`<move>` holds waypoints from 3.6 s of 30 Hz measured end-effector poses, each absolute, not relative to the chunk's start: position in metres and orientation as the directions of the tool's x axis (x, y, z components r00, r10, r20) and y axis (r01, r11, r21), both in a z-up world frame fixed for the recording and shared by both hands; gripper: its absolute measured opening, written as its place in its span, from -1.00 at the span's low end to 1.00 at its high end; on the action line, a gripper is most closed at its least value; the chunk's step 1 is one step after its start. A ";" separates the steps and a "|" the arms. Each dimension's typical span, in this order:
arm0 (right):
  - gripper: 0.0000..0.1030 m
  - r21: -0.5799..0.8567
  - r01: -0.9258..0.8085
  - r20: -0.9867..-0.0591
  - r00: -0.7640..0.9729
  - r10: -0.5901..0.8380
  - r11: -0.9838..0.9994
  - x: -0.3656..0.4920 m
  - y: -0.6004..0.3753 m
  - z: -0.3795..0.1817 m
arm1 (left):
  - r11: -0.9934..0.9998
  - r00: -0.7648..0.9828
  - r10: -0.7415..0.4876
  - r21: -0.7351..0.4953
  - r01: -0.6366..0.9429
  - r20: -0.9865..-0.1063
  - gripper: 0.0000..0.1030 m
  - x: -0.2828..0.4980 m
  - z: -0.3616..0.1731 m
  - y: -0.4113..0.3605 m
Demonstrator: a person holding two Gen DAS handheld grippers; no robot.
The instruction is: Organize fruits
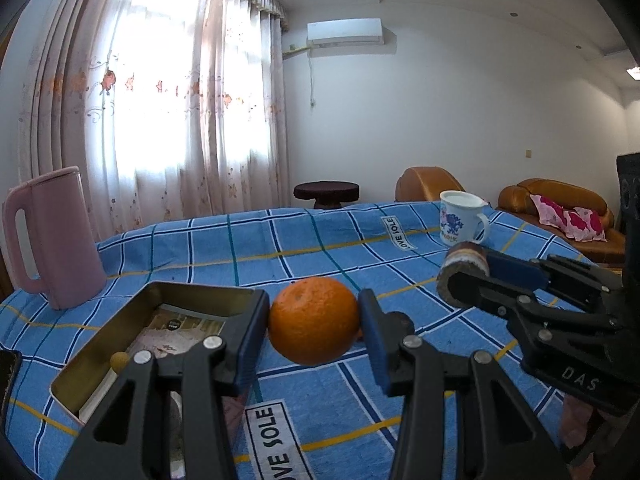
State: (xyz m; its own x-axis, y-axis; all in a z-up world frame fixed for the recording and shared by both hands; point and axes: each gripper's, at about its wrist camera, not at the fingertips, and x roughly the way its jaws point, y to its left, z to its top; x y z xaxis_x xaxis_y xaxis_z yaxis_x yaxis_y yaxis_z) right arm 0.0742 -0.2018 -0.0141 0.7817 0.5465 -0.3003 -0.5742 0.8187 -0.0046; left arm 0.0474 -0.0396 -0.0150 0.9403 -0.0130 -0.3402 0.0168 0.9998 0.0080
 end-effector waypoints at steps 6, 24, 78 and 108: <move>-0.30 -0.025 -0.594 -0.320 0.767 0.556 0.804 0.077 -0.182 -0.014 | 1.000 0.937 -0.009 -0.009 0.007 -0.349 -0.08 0.046 -0.014 -0.026; -0.30 -0.068 -0.719 -0.381 0.660 0.648 0.692 0.096 -0.087 -0.002 | 0.967 0.886 0.180 -0.090 -0.239 -0.427 -0.08 0.036 -0.012 0.097; 0.12 0.036 -0.562 -0.712 0.566 0.416 0.826 0.180 -0.165 -0.060 | 0.999 0.852 0.020 0.041 0.002 -0.523 0.89 0.090 -0.018 -0.019; -0.20 0.080 -0.561 -0.701 0.556 0.447 0.824 0.183 -0.180 -0.059 | 0.993 0.690 0.044 0.105 0.046 -0.722 -0.27 0.182 -0.059 -0.051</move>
